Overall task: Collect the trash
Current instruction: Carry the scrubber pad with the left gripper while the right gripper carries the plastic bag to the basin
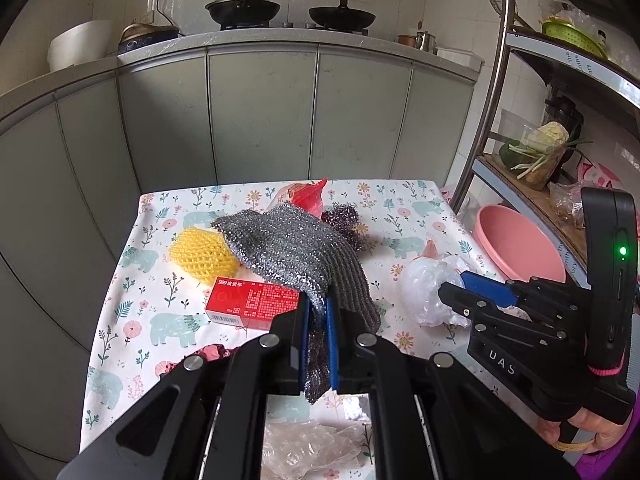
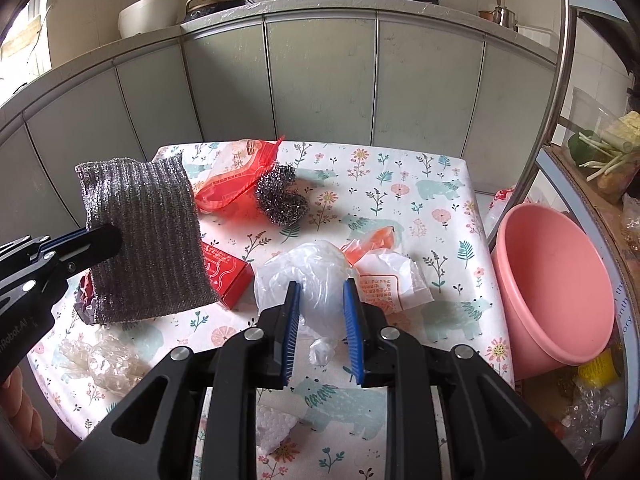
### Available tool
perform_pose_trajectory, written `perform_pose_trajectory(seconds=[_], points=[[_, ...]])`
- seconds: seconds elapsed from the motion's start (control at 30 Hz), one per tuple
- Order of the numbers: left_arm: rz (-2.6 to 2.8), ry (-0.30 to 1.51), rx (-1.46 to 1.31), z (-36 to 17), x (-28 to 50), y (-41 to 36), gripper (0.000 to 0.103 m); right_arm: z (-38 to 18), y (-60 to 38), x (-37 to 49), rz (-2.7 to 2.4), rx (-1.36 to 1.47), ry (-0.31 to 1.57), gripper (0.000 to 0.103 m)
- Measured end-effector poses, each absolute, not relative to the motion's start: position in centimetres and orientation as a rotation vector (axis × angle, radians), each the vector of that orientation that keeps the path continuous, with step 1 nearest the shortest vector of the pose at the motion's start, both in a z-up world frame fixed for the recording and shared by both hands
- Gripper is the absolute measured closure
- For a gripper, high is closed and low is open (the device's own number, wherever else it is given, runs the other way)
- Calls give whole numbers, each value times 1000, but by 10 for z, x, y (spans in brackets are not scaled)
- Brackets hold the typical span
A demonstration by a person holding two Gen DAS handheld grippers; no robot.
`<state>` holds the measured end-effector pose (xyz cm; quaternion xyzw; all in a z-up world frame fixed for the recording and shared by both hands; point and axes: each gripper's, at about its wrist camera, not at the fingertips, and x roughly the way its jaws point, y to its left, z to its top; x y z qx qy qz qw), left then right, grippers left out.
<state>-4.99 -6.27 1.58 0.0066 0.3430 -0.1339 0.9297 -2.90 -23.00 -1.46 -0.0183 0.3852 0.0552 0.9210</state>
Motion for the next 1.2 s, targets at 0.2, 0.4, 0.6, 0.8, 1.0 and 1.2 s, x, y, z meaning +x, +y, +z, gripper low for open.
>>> perform_pose_trajectory(seconds=[0.2, 0.4, 0.6, 0.8, 1.0, 1.2], points=[[-273, 678, 31, 25, -47, -71, 96, -7, -242, -32, 118, -3, 769, 81], [-283, 659, 48, 34, -38, -92, 96, 7, -269, -37, 115, 64, 735, 81], [-305, 649, 65, 41, -26, -122, 96, 21, -306, -41, 81, 136, 697, 81], [-337, 642, 88, 46, -12, -159, 96, 28, -343, -40, 6, 165, 668, 81], [-383, 641, 116, 47, -1, -199, 96, 28, -385, -39, -89, 195, 654, 81], [-436, 645, 149, 45, 9, -241, 96, 23, -417, -40, -167, 214, 655, 81]])
